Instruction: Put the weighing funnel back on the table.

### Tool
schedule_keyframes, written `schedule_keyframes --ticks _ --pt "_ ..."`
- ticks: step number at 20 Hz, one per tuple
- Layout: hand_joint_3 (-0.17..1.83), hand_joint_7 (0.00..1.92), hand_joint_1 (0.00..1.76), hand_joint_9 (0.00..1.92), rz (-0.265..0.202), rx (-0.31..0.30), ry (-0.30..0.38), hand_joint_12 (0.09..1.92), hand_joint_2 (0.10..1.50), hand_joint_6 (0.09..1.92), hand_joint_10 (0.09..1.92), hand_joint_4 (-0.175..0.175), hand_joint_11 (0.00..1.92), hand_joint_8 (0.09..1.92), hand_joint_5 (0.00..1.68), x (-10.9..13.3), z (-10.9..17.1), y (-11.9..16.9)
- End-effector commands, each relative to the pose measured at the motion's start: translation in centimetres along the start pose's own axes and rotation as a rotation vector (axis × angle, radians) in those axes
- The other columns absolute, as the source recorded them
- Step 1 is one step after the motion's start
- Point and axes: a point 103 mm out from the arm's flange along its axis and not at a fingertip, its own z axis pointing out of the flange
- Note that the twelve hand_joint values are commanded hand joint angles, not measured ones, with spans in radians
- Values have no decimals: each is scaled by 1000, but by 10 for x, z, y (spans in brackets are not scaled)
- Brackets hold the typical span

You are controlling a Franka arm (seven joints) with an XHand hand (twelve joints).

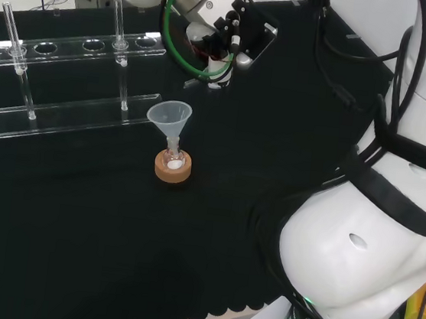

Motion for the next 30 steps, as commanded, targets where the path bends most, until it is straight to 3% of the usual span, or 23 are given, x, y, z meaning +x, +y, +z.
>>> schedule_keyframes --ticks 1,11,27,30 --pt "812 764 1098 1118 -5 -12 38 1086 628 937 310 175 781 576 1165 -4 9 5" --pt "812 764 1098 1119 39 -39 159 1084 629 937 307 175 781 576 1165 -22 35 25" --pt "811 766 1098 1121 30 -66 233 1084 630 939 304 175 778 577 1164 -31 73 87" --pt "811 767 1098 1122 35 -105 265 1085 630 940 304 175 778 577 1163 -29 85 96"
